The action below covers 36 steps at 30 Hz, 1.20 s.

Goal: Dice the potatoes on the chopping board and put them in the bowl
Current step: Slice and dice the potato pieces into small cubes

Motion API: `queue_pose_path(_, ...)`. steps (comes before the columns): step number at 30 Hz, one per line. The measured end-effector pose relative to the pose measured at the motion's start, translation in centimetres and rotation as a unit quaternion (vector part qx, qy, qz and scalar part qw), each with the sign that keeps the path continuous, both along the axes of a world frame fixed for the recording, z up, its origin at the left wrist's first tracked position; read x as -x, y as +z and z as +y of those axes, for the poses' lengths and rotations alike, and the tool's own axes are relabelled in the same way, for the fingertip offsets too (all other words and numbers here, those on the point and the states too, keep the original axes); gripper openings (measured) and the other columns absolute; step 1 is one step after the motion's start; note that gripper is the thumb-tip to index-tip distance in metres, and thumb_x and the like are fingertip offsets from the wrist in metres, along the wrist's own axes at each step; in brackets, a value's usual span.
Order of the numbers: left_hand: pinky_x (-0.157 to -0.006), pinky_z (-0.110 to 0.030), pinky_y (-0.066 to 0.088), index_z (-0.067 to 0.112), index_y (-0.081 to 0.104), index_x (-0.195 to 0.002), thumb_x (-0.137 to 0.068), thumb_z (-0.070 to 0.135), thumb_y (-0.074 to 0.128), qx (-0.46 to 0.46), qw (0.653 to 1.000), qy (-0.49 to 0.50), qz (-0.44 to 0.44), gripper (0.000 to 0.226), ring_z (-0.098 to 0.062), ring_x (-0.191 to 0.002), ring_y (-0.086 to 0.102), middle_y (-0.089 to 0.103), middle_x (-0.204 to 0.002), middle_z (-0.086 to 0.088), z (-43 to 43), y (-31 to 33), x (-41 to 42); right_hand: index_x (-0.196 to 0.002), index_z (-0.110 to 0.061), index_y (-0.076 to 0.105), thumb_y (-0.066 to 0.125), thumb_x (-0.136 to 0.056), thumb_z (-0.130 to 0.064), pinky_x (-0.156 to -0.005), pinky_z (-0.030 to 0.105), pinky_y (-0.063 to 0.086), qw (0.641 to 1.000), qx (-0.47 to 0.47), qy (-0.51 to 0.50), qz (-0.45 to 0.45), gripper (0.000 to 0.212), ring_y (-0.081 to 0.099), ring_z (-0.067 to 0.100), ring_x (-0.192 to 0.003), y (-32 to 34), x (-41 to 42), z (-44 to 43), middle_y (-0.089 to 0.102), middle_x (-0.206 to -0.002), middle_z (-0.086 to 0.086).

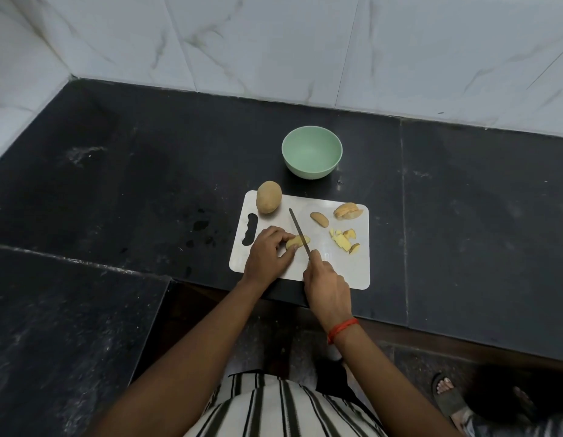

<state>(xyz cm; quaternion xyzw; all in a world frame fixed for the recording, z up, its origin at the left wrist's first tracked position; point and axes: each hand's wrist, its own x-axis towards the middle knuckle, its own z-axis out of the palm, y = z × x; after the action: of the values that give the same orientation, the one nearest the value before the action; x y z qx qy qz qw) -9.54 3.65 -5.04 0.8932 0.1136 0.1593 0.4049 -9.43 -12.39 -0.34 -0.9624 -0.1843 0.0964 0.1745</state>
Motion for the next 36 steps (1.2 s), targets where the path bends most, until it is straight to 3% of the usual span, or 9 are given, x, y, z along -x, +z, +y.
queue_pose_path(5,-0.073,-0.031,0.052,0.013,0.072,-0.101,-0.087,0.024,0.075,-0.011,1.000,0.006,-0.001,0.018,-0.011,-0.089,0.056,0.062,-0.098,0.008,-0.1,-0.4,-0.1,-0.114,-0.018,0.041,0.038,-0.104,-0.023,-0.053,0.035,0.036,1.000,0.003,0.015,0.014,0.012,0.062,0.036,-0.069,-0.3,1.6,-1.8,0.061,-0.088,0.007)
queue_pose_path(12,-0.071,-0.032,0.051,0.010,0.069,-0.095,-0.087,0.021,0.075,-0.030,1.000,-0.003,-0.004,0.015,-0.011,-0.085,0.054,0.061,-0.096,0.004,0.0,-0.3,-0.1,-0.109,-0.020,0.041,0.039,-0.103,-0.030,-0.057,0.039,0.041,0.999,0.010,-0.003,0.045,0.012,0.065,0.035,-0.077,-0.1,5.2,-5.6,0.058,-0.095,0.005)
queue_pose_path(16,-0.069,-0.030,0.048,0.010,0.064,-0.090,-0.090,0.024,0.073,-0.048,0.999,-0.006,0.004,0.016,-0.013,-0.085,0.054,0.061,-0.095,0.001,0.0,0.2,0.0,-0.106,-0.020,0.040,0.040,-0.102,-0.027,-0.055,0.037,0.039,0.999,-0.003,-0.007,0.035,0.008,0.064,0.034,-0.074,0.1,5.2,-5.4,0.058,-0.091,0.005)
queue_pose_path(22,-0.069,-0.023,0.041,0.010,0.066,-0.093,-0.091,0.028,0.074,-0.063,0.998,0.018,0.017,0.020,-0.016,-0.092,0.058,0.065,-0.100,-0.001,-0.5,0.4,0.4,-0.093,-0.027,0.029,0.034,-0.103,-0.031,-0.053,0.040,0.048,0.998,-0.048,-0.024,0.015,0.012,0.062,0.031,-0.065,-0.6,6.2,-6.0,0.060,-0.079,0.003)
queue_pose_path(28,-0.073,-0.023,0.047,0.008,0.070,-0.101,-0.091,0.029,0.074,-0.045,0.999,0.014,0.014,0.023,-0.012,-0.092,0.059,0.062,-0.105,0.001,-0.4,0.3,0.9,-0.102,-0.019,0.044,0.035,-0.106,-0.028,-0.049,0.033,0.036,0.992,-0.120,-0.024,-0.036,0.014,0.060,0.031,-0.061,-0.4,4.4,-3.8,0.062,-0.082,0.003)
queue_pose_path(33,-0.079,-0.033,0.056,0.006,0.068,-0.108,-0.094,0.026,0.071,-0.021,1.000,-0.005,0.011,0.025,-0.016,-0.098,0.062,0.059,-0.108,0.000,-0.2,-0.1,1.0,-0.098,-0.015,0.041,0.039,-0.105,-0.021,-0.050,0.035,0.031,0.993,-0.114,-0.033,-0.027,0.009,0.055,0.037,-0.061,-0.8,0.9,-1.1,0.059,-0.078,0.009)
queue_pose_path(36,-0.075,-0.032,0.054,0.006,0.068,-0.105,-0.096,0.029,0.069,-0.029,1.000,-0.002,0.008,0.025,-0.016,-0.093,0.058,0.056,-0.104,0.001,-0.4,-0.1,1.0,-0.099,-0.014,0.041,0.039,-0.104,-0.020,-0.050,0.035,0.032,0.995,-0.096,-0.026,-0.026,0.008,0.056,0.040,-0.062,-1.4,0.6,-0.8,0.061,-0.080,0.011)
